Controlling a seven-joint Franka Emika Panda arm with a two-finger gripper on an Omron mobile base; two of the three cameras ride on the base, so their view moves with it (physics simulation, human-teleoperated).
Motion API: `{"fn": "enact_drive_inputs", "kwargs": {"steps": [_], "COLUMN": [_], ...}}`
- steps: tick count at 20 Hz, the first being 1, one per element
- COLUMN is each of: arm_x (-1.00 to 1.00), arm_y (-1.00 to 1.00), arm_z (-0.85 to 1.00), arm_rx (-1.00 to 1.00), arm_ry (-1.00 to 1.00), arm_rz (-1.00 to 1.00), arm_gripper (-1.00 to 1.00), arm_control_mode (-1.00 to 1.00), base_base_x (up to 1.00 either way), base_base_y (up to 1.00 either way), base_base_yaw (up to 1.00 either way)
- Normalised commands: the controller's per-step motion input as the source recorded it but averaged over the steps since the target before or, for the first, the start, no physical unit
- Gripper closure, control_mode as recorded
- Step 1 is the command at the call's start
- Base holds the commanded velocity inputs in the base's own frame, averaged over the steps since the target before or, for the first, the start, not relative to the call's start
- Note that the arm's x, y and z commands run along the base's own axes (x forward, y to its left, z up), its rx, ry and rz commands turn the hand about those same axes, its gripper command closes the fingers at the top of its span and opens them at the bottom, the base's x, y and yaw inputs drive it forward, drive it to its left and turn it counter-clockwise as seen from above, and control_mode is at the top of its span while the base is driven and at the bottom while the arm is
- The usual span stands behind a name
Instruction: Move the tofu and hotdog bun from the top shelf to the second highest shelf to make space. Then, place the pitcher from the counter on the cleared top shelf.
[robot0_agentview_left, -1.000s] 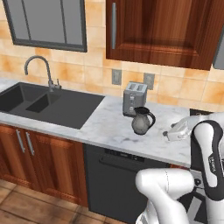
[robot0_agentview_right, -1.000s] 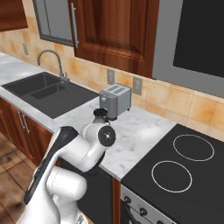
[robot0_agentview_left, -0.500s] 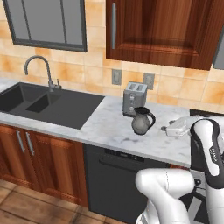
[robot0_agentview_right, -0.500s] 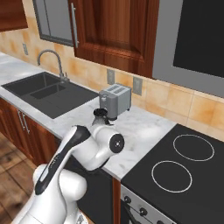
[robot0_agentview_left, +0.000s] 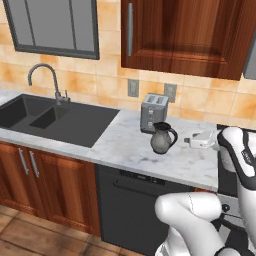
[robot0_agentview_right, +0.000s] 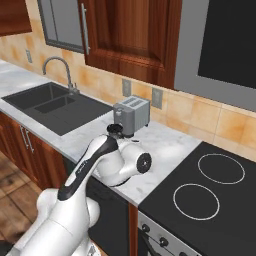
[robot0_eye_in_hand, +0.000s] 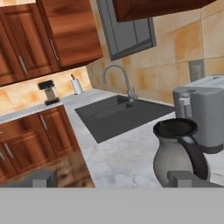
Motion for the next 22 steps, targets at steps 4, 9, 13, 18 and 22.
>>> {"fn": "enact_drive_inputs", "kwargs": {"steps": [4,9,13,18,22], "arm_x": [0.25,0.20,0.18,0.20,0.20], "arm_y": [-0.09,-0.01,0.00,0.00,0.00], "arm_z": [0.00,0.00,0.00,-0.09,-0.24], "arm_rx": [0.01,0.00,0.00,-0.02,-0.02], "arm_ry": [0.01,0.00,0.00,0.00,0.00], "arm_rz": [0.00,0.04,0.06,0.06,0.07], "arm_gripper": [-1.00,-1.00,-1.00,-1.00,-1.00], "arm_control_mode": [-1.00,-1.00,-1.00,-1.00,-1.00], "base_base_x": [0.00,0.00,0.00,0.00,0.00], "base_base_y": [0.00,0.00,0.00,0.00,0.00], "base_base_yaw": [0.00,0.00,0.00,0.00,0.00]}}
